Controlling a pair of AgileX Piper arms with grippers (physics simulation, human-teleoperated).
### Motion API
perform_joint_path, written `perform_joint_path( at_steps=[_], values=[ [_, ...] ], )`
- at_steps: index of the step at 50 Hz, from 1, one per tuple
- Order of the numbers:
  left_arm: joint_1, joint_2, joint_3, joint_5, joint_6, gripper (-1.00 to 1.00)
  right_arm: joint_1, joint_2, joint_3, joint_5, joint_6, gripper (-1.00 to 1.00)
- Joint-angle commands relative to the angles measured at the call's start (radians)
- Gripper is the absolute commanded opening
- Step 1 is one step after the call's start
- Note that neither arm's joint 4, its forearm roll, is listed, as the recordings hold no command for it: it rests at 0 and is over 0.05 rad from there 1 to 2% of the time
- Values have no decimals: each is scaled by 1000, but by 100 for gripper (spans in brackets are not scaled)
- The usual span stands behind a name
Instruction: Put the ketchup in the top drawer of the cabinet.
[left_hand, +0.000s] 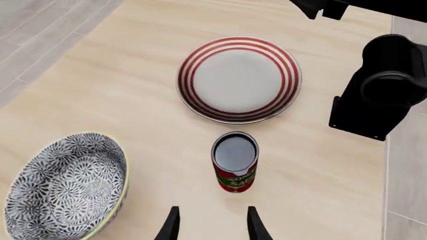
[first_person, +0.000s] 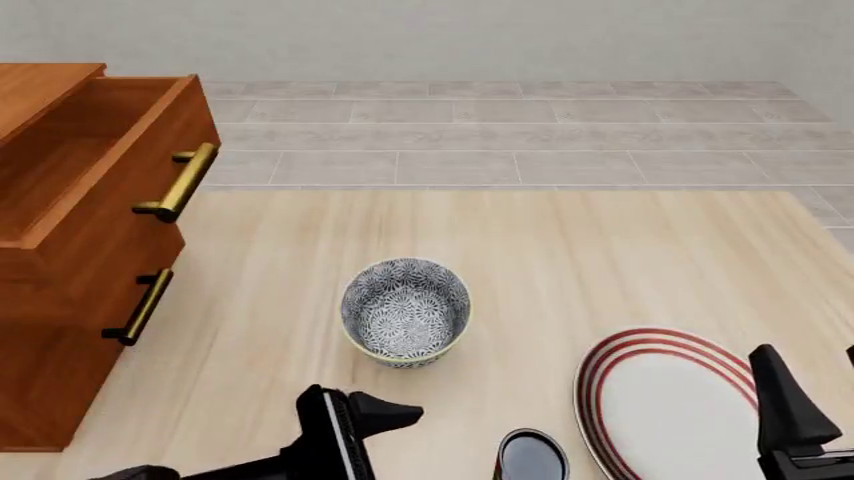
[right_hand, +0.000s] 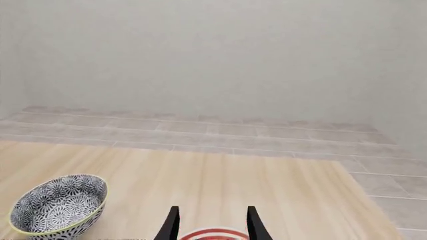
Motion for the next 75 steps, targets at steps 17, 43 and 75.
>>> perform_joint_path(
  at_steps=[17, 43, 75],
  values=[
    [-87, 219, -100, -62, 12, 100, 3, 0, 6, -1, 2, 100],
    [-79, 355, -122, -141, -9, 100, 3, 0, 9, -2, 2, 100],
    [-61, 447, -157, -185, -8, 100, 6, 0, 11, -3, 1, 100]
  ],
)
